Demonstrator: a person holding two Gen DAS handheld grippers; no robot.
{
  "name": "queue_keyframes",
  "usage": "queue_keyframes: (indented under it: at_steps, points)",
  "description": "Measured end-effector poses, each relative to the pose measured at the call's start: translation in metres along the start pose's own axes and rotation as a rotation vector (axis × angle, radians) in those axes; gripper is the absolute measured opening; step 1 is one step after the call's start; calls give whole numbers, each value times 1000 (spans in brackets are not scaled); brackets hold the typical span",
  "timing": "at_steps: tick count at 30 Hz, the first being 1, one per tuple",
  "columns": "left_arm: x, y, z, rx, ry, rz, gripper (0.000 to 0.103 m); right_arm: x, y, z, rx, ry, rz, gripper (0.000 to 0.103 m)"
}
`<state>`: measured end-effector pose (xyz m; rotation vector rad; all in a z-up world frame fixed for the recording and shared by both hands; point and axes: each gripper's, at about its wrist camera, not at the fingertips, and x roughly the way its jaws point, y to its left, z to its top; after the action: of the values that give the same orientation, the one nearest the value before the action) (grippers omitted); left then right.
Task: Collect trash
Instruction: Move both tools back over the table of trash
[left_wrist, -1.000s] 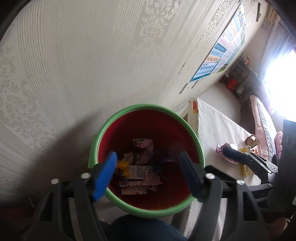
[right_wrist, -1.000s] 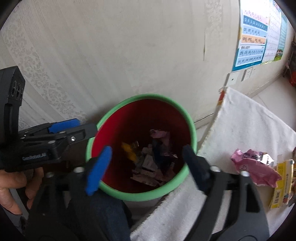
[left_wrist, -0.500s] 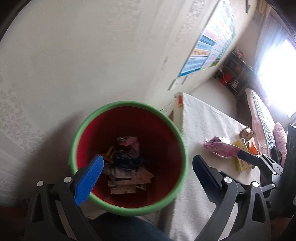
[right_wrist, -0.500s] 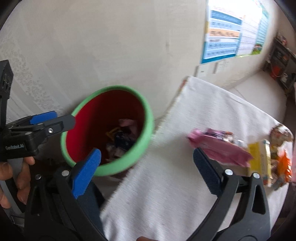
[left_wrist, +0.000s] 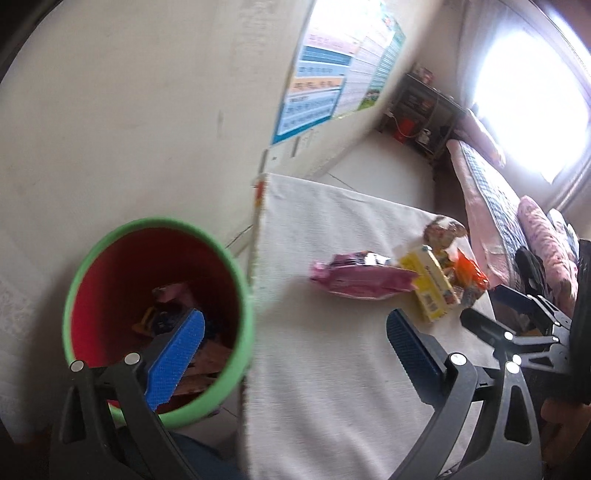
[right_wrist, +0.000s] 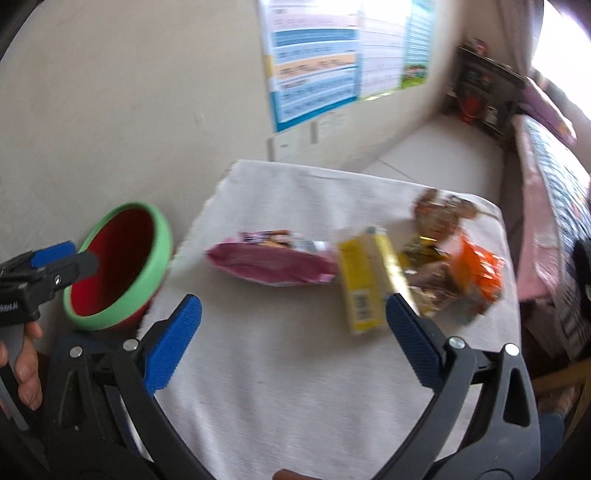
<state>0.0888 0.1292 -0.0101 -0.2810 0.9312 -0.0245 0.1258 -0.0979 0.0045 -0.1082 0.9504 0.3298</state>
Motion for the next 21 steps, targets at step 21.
queue_keyframes:
  at_steps: [21]
  points:
    - [54,-87,8,119,21,-59,95,-10,-141,-26,259,14,-102,98]
